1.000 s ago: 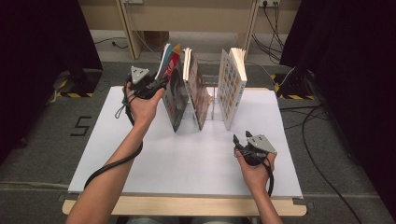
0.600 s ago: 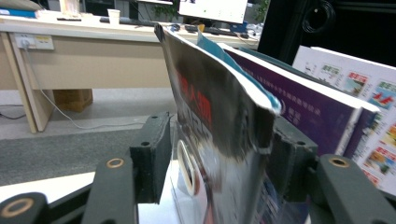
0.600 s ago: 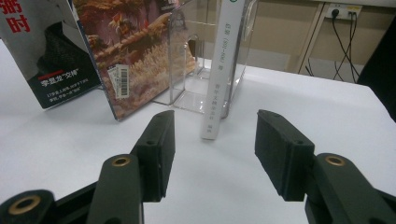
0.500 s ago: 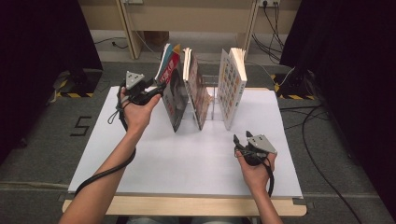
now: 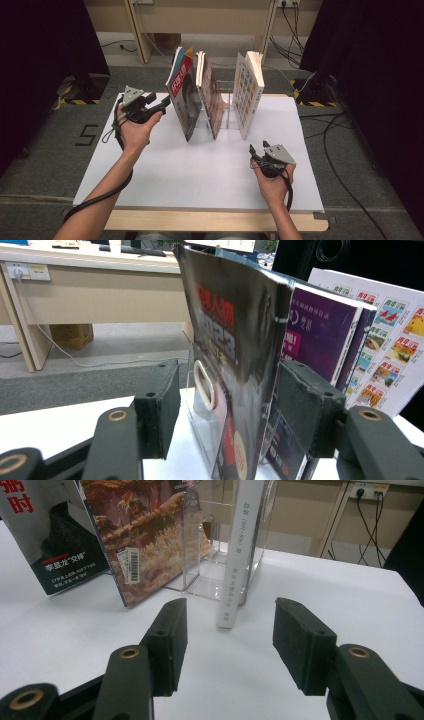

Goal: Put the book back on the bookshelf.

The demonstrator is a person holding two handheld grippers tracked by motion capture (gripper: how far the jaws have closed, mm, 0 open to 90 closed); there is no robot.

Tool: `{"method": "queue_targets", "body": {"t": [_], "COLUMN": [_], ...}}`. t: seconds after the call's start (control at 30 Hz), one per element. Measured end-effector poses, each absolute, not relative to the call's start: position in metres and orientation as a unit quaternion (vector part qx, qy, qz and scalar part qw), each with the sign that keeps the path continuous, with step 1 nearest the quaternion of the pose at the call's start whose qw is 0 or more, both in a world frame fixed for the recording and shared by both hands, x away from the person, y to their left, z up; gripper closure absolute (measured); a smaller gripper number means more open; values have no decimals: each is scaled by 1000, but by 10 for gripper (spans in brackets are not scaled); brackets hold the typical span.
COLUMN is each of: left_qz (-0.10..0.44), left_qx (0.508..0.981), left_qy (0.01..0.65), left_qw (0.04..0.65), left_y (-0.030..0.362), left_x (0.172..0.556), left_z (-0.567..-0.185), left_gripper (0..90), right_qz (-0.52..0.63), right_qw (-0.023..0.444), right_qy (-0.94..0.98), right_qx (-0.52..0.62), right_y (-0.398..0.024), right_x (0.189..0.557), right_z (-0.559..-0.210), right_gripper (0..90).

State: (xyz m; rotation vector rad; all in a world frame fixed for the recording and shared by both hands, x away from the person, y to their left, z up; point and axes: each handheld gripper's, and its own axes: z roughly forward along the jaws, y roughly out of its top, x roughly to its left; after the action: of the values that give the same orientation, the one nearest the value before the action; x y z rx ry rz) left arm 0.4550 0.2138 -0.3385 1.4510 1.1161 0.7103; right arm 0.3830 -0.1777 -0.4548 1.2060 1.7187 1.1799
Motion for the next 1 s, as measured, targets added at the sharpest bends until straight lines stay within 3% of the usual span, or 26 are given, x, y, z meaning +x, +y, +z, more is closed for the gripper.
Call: {"method": "queue_targets", "body": {"t": [1.0], "left_qz": [301], "left_qx": [619], "left_qy": [485], "left_qw": [540], "left_y": [261], "left_x": [403], "left_z": [-388], "left_gripper": [407], "right_qz": [454], "right_qw": [360], "right_qy": [669], "right_qx": [466], "right_y": [-178], "right_x": [382], "right_z": [-455], "right_gripper": [484]}}
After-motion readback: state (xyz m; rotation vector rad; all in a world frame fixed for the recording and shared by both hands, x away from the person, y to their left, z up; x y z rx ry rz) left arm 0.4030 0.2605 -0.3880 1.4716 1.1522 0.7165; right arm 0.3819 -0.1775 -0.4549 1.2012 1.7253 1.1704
